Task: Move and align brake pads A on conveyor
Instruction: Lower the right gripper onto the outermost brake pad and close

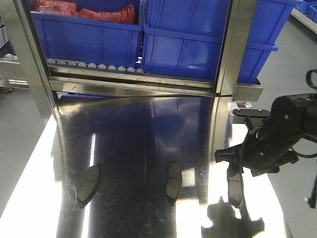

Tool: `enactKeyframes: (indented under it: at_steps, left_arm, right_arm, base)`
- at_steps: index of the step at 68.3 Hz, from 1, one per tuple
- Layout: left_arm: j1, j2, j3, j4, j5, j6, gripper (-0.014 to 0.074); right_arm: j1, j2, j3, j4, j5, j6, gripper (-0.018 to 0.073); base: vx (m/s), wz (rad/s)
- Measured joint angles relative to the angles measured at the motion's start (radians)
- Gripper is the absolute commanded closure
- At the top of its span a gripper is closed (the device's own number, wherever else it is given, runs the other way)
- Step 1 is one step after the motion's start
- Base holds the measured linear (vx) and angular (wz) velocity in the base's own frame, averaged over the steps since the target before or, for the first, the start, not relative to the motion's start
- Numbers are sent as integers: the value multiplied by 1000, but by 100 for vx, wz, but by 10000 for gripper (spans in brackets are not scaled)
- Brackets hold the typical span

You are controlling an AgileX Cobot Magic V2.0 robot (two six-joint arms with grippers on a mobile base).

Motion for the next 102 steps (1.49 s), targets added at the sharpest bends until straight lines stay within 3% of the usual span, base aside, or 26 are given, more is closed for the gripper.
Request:
enactKeyframes:
  at_steps: [49,60,73,88,102]
  left_arm:
    - [0,0,0,0,0,0,603]
    - [0,0,0,0,0,0,603]
    - [0,0,0,0,0,0,603]
    - [0,0,0,0,0,0,603]
    - [0,0,0,0,0,0,603]
  right_arm:
    - [0,192,-90,-5,55,35,166]
    - [0,199,-95,-12,64,37,288]
    - [0,200,-96,-12,64,44,578]
    - [0,161,-89,-12,50,20,571]
    - [0,-4,-89,-24,32,-24,571]
  base:
    - [0,0]
    - [0,0]
    - [0,0]
    - [0,0]
    - [0,0]
